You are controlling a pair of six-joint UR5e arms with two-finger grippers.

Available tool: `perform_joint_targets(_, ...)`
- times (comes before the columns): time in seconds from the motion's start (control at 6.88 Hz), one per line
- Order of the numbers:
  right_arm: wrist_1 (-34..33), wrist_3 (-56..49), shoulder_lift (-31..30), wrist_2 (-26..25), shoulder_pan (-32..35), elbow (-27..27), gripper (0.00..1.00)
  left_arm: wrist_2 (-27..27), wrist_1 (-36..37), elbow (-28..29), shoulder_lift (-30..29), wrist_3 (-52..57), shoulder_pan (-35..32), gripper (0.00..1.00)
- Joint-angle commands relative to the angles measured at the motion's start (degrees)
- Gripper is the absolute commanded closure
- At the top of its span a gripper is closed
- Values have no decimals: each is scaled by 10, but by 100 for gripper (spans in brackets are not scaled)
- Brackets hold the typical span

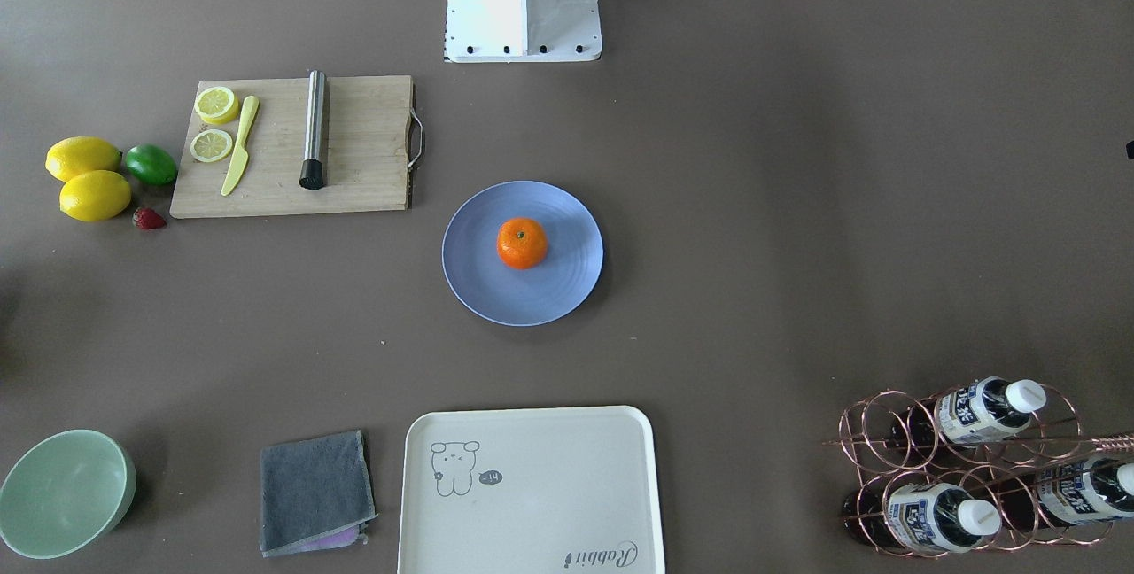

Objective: Pick orange to plate

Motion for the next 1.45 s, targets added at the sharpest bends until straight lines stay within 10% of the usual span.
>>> perform_joint_targets(0.0,1,0,-11,1,10,2,0,12,0,1,12,0,-13,2)
perform_joint_targets(1.31,36,-1,-20,3,12,9,0,17,0,1,9,0,-30,2)
